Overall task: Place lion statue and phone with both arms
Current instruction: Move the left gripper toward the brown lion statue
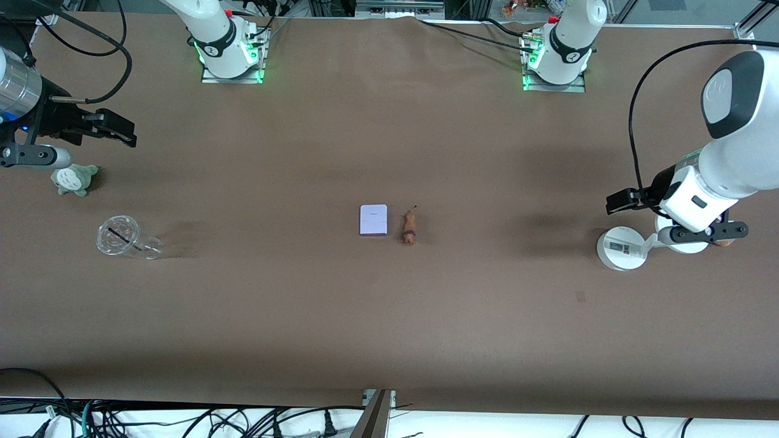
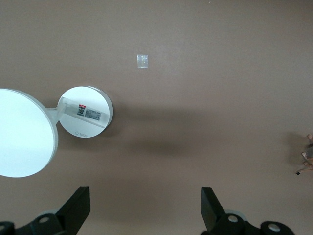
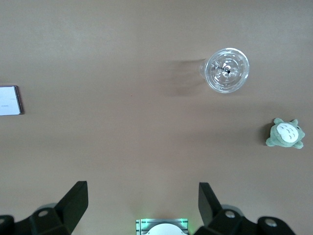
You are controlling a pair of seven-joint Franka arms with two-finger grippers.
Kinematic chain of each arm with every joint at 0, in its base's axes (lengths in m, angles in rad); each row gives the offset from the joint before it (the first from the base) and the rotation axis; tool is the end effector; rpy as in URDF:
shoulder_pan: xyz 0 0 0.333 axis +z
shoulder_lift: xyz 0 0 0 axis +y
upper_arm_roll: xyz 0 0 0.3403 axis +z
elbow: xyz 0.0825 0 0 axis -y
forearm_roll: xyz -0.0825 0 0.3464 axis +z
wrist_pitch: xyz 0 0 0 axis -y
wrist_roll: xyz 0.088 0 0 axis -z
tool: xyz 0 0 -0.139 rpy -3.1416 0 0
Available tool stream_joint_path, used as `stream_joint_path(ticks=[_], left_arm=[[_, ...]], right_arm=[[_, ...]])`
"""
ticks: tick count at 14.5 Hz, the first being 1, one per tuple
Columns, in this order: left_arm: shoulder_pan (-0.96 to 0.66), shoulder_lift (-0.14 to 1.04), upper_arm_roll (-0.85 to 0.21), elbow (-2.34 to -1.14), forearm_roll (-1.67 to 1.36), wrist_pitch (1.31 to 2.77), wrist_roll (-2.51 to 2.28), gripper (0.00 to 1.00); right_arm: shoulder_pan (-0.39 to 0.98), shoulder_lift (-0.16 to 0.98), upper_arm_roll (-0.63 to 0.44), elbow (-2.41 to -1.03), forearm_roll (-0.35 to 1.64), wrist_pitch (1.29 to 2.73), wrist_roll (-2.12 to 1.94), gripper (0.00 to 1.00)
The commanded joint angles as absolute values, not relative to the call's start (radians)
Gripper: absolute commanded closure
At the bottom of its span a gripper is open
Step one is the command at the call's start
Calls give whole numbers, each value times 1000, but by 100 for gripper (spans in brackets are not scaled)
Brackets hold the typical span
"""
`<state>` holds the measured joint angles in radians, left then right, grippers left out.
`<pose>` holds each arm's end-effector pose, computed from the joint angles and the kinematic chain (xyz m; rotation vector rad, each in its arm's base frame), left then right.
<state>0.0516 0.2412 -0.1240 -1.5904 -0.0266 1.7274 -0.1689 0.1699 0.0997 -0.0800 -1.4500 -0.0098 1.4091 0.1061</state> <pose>0.5888 -0.0393 0.4879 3.0899 0.1609 -0.1678 0.5259 0.0483 0.6034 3.1027 -0.0268 -0.2142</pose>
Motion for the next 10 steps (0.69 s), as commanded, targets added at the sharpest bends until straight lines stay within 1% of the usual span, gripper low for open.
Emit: stream_joint_path(ticks=[1, 4, 7, 10], left_arm=[[12, 242, -138, -1533, -66, 1697, -176, 0], [-43, 244, -143, -1516, -71, 1667, -343, 0], [-89, 244, -150, -1511, -155, 1667, -516, 0], [-201, 261, -147, -1482, -143, 1667, -716, 0]], right_arm=[[172, 130, -75, -1427, -21, 1405, 92, 0], [179, 164, -71, -1427, -17, 1407, 106, 0], [181, 210, -71, -1427, -17, 1417, 106, 0], [183, 224, -71, -1428, -21, 1422, 104, 0]])
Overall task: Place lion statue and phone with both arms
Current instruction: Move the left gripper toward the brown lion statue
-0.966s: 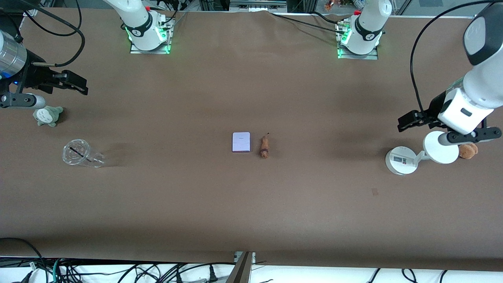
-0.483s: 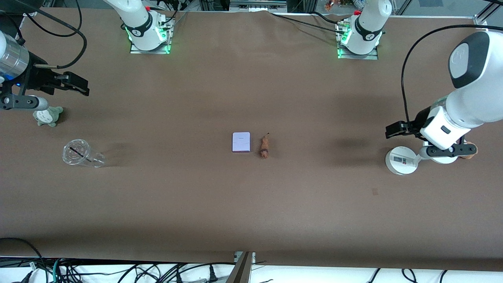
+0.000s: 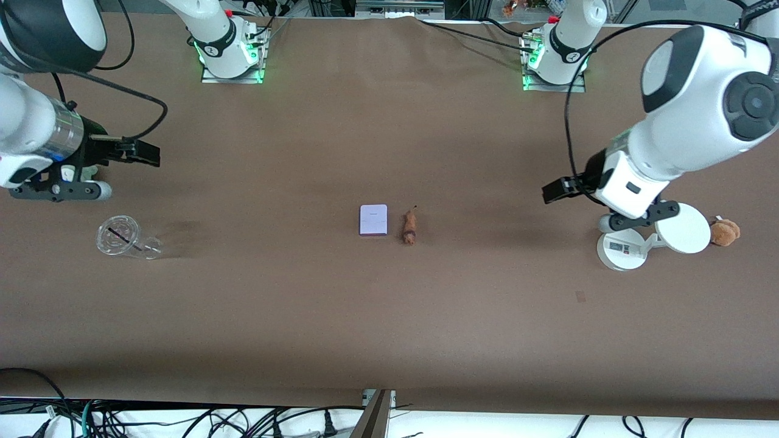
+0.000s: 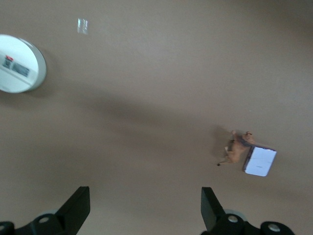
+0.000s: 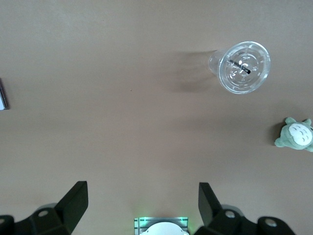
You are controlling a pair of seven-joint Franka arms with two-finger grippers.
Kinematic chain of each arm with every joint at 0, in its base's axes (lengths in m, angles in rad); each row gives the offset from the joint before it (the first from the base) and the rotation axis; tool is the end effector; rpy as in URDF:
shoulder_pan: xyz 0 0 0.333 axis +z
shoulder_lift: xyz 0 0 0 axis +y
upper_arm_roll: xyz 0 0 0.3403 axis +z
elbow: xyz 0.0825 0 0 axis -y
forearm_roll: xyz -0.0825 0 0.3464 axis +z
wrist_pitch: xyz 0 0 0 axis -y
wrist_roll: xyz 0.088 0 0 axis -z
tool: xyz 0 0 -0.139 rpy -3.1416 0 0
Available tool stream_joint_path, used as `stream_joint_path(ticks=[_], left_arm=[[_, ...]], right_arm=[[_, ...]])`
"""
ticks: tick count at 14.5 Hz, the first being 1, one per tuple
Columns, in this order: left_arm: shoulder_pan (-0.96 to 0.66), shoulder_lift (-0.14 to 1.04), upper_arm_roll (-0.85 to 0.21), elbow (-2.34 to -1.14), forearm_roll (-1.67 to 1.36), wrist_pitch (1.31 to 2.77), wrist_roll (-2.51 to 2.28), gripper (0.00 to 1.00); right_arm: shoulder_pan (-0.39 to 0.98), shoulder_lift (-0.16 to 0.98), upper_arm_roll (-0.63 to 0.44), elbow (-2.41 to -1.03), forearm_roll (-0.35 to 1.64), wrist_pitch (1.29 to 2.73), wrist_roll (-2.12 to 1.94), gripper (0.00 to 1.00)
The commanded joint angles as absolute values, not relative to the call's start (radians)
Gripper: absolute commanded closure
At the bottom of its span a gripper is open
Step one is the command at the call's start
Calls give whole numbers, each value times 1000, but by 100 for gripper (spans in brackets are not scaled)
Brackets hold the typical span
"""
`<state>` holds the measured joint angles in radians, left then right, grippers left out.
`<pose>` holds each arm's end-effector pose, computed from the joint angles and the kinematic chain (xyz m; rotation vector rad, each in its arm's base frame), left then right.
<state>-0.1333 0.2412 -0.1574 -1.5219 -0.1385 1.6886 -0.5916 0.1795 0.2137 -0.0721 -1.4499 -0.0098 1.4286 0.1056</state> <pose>0.5671 -0.1781 0.5168 2.9674 0.4870 -0.2099 0.5549 0.0625 0.5427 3.0712 0.0021 -0.3555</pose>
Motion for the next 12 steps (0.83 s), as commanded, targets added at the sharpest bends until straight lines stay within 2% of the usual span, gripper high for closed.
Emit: stream_joint_path(ticks=[1, 5, 12], left_arm=[[-206, 262, -149, -1480, -140, 1672, -747, 0], [-228, 320, -149, -1480, -144, 1695, -767, 0], [-415, 534, -149, -1482, -48, 1988, -899, 0]], right_arm=[[181, 225, -72, -1428, -23, 1422, 104, 0], [179, 238, -72, -1428, -21, 1422, 98, 0], [176, 239, -74, -1427, -25, 1424, 91, 0]])
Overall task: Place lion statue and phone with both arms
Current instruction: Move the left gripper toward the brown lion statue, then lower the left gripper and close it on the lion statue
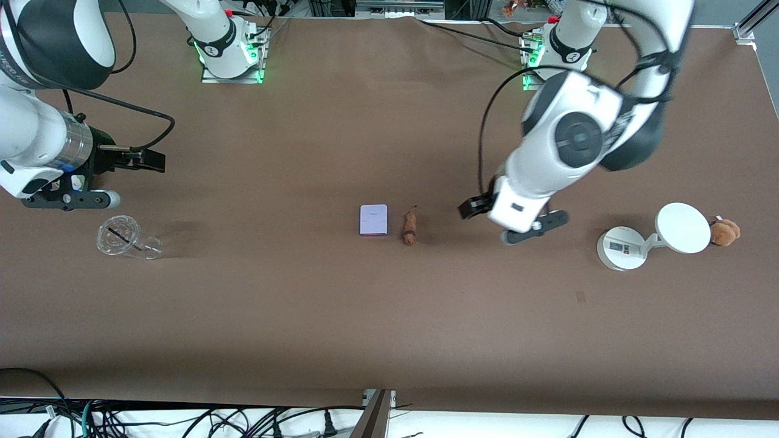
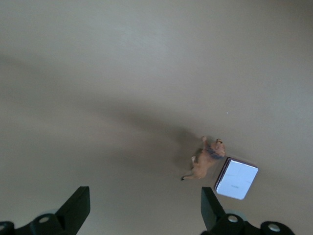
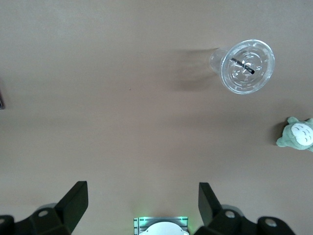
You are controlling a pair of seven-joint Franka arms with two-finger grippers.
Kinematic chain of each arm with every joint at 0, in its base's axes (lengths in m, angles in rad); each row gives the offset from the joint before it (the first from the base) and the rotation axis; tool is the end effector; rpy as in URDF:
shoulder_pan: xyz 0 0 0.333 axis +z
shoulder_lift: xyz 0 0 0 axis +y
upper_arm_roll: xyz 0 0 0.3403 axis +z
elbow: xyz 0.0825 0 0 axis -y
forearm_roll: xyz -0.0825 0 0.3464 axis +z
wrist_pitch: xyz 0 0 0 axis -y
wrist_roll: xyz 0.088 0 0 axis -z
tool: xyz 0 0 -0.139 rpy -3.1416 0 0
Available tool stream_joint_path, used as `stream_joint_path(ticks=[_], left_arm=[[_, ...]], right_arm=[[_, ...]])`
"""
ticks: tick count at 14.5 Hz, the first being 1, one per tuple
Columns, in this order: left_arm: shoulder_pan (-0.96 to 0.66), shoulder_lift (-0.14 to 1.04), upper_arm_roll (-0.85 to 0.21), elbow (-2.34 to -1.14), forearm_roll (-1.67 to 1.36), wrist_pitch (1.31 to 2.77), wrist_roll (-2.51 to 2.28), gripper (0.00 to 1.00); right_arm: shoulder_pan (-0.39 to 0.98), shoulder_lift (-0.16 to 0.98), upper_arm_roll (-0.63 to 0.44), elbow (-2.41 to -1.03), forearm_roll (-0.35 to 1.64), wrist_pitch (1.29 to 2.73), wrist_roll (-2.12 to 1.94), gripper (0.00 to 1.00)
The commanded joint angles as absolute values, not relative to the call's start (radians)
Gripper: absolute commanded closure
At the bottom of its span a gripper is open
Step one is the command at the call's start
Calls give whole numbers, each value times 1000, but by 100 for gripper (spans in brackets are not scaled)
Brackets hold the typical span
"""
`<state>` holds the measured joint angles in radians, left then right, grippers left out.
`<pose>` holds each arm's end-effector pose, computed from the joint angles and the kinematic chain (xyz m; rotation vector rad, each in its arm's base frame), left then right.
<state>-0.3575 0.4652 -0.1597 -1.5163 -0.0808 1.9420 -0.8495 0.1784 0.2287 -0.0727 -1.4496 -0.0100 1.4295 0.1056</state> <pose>0.5768 -0.3191 0.3992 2.9899 0.5726 -0.1815 0.5583 0.0621 0.5345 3.0661 -0.0004 -0.3760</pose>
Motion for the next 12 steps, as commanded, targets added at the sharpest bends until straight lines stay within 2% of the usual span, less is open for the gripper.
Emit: stream_joint_path(ticks=[1, 7, 12], left_arm=[[-435, 564, -149, -1482, -46, 2014, -910, 0], [-569, 704, -138, -1479, 109, 2092, -1057, 0], [-572, 784, -138, -1366, 106, 2112, -1058, 0]], right_arm=[[176, 239, -72, -1427, -37, 1424, 91, 0], [175, 241, -74, -1428, -44, 1439, 83, 0], [170, 241, -75, -1428, -38, 1447, 49, 0]])
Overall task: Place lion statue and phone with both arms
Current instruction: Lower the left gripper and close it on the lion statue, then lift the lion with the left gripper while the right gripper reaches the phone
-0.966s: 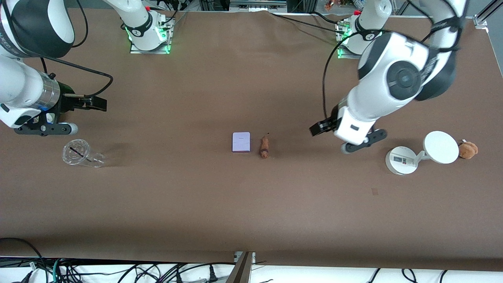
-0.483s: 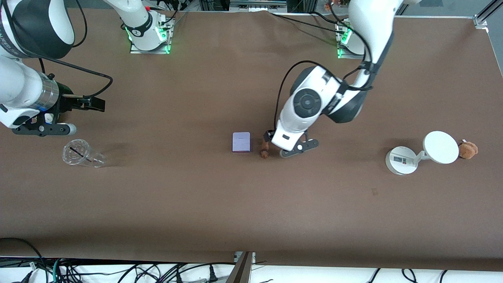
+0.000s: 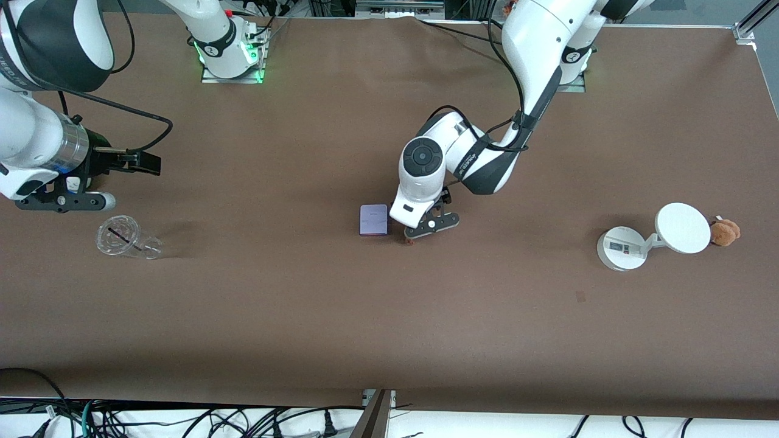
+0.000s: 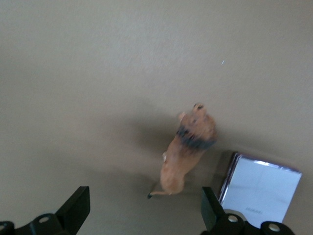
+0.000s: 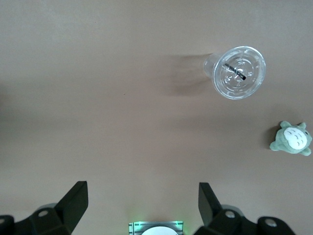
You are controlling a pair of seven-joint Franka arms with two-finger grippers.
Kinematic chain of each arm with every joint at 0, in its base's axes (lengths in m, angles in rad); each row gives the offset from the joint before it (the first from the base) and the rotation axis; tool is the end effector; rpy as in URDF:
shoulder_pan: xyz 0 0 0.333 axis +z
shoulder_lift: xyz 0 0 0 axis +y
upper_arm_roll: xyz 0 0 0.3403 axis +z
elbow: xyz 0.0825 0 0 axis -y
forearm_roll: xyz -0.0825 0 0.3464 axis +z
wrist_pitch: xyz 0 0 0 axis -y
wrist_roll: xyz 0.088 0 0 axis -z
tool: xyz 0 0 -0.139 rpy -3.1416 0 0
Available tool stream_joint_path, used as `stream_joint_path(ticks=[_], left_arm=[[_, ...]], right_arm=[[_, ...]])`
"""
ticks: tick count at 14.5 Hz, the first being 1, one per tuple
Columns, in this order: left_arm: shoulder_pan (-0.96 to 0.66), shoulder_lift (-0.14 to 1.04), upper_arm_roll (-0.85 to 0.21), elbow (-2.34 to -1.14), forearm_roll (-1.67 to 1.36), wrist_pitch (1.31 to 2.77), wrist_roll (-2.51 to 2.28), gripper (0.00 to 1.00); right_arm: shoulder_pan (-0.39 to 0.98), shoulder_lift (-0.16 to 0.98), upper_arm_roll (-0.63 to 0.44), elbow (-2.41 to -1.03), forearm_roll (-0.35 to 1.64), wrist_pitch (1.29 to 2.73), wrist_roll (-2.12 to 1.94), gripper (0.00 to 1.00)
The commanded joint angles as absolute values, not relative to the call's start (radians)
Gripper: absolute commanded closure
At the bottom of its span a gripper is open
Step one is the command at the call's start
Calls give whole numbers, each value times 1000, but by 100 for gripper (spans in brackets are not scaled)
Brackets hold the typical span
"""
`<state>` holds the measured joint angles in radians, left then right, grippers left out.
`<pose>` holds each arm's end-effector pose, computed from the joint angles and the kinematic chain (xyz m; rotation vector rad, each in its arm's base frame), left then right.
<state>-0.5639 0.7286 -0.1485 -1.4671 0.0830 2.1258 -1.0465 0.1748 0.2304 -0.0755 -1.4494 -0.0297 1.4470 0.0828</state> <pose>0.5423 -0.4363 0.2552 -3.0720 -0.4994 0.0978 0.5620 0.0562 0.5347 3.0538 0.0248 -0.3480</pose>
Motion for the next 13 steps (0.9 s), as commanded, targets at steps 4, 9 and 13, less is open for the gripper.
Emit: stream_joint_path(ticks=[4, 9, 13], left_arm=[[-604, 850, -133, -1289, 112, 2114, -1071, 0], [-604, 880, -135, -1284, 115, 2158, -1058, 0], [-597, 884, -135, -1284, 114, 2160, -1054, 4]], right_arm=[[172, 241, -75, -1428, -48, 1447, 49, 0], [172, 241, -75, -1428, -48, 1447, 49, 0], [173, 241, -75, -1428, -49, 1448, 51, 0]])
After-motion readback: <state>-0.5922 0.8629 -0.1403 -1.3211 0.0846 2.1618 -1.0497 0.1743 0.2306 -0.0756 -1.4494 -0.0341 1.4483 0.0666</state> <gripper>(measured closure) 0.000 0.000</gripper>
